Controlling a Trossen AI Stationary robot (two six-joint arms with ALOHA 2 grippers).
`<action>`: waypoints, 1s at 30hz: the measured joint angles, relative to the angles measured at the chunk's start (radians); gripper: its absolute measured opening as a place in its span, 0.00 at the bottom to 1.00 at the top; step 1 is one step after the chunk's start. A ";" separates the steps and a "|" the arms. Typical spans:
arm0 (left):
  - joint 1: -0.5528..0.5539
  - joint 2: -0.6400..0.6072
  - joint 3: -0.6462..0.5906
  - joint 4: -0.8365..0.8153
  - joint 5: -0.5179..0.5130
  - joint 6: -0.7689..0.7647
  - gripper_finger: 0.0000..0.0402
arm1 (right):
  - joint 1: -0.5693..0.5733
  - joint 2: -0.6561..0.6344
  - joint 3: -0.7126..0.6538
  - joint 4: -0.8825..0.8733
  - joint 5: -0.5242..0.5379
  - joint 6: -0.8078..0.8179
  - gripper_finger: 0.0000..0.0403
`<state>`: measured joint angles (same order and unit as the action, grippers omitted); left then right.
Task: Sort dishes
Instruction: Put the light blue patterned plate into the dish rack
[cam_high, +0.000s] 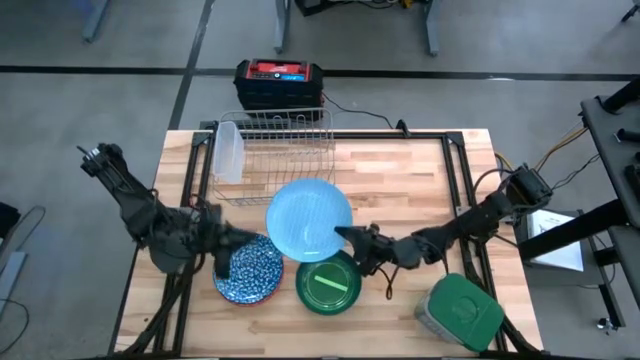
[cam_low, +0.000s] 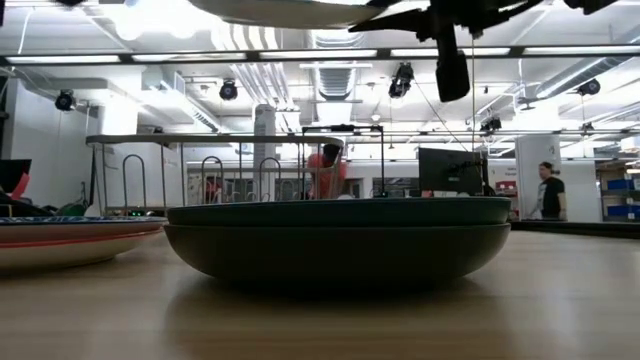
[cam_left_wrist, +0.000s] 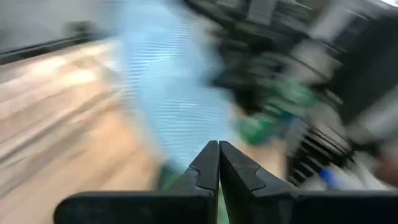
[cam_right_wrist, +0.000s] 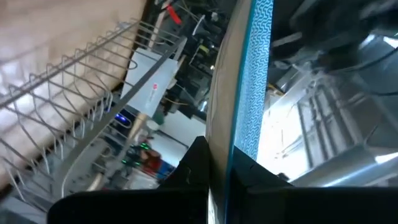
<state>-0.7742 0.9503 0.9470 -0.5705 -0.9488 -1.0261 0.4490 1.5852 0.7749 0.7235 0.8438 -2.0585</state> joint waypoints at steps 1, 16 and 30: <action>0.000 -0.012 0.000 -0.069 -0.027 -0.095 0.00 | 0.002 0.000 -0.001 0.006 0.000 -0.027 0.00; 0.033 -0.012 -0.018 -0.020 -0.006 -0.160 0.36 | 0.002 0.000 0.005 0.077 -0.065 -0.190 0.00; 0.077 0.075 -0.013 0.076 0.043 -0.086 0.57 | 0.002 0.001 0.005 0.074 -0.172 -0.187 0.00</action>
<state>-0.6976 1.0253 0.9337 -0.4945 -0.9054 -1.1117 0.4515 1.5864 0.7801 0.7973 0.6719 -2.2459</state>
